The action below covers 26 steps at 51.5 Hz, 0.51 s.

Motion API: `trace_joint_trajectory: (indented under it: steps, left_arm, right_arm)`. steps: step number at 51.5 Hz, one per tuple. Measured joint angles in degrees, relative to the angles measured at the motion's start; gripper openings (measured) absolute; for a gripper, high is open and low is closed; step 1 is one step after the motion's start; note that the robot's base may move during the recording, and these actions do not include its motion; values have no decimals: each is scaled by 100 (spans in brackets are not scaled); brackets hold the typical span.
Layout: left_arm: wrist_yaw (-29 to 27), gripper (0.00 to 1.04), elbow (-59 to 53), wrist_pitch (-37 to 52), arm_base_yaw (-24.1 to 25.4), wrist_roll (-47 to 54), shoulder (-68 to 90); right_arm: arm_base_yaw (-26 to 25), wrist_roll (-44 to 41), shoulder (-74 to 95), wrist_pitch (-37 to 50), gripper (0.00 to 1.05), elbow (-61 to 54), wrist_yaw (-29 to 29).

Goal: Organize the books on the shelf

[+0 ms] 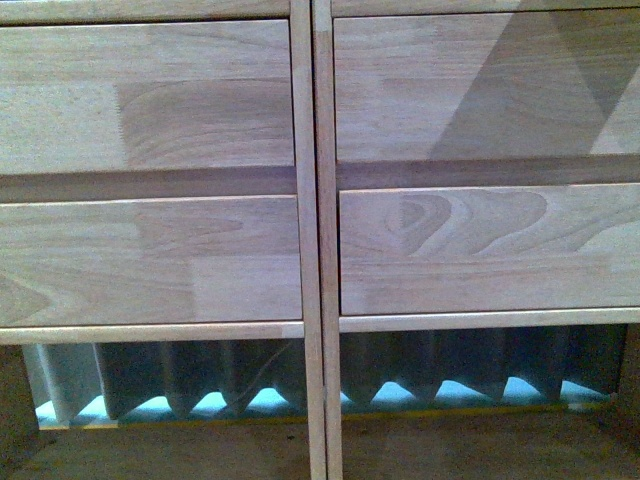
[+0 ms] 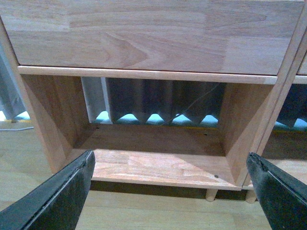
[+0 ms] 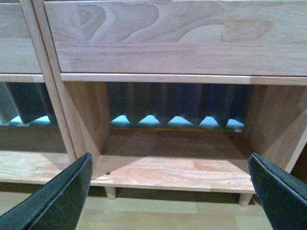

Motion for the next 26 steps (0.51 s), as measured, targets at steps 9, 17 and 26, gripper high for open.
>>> trace_joint_trajectory:
  steps: [9,17,26]
  left_arm:
    - [0,97,0,0,0,0,0]
    - [0,97,0,0,0,0,-2]
    - [0,97,0,0,0,0,-2]
  right_arm:
    - [0,0,2,0,98,0,4]
    - [0,0,0,-2,98,0,7]
    - [0,2,0,-2,98,0,2]
